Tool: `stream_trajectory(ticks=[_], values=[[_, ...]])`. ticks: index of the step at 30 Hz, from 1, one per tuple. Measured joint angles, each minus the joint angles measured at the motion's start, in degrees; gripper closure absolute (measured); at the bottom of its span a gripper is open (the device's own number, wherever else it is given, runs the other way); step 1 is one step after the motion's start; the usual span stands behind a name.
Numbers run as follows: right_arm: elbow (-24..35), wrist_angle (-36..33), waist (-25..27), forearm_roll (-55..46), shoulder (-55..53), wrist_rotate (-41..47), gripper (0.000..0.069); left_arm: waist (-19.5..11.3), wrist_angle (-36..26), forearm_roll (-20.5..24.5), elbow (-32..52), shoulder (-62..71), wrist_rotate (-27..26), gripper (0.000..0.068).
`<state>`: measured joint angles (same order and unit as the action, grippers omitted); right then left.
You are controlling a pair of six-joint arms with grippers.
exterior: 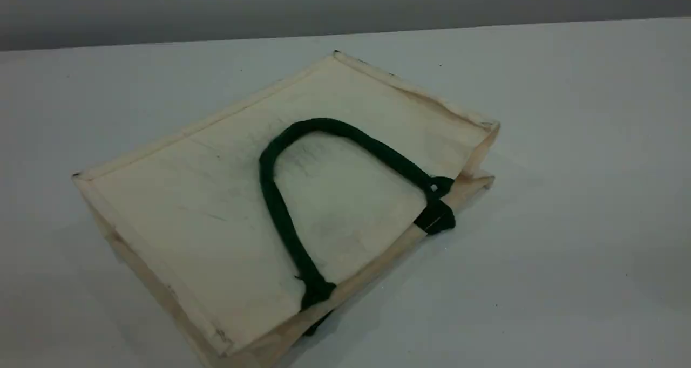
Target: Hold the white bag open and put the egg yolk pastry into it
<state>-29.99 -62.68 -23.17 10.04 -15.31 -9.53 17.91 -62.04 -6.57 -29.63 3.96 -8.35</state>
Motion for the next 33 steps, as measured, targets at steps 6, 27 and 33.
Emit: stream_trajectory(ticks=[6,27,33], values=[[0.00,-0.05,0.00,-0.13,0.00,0.00,0.0122,0.00,0.00,0.84,0.66,-0.05,0.66,0.0127],[0.00,-0.57,21.33,1.79,12.54,0.21,0.0123,-13.54,-0.02,0.51,0.61,-0.05,0.27,0.0130],[0.00,-0.51,26.02,1.83,15.40,0.16,0.0123,-13.86,-0.02,0.51,0.61,-0.05,0.27,0.0130]])
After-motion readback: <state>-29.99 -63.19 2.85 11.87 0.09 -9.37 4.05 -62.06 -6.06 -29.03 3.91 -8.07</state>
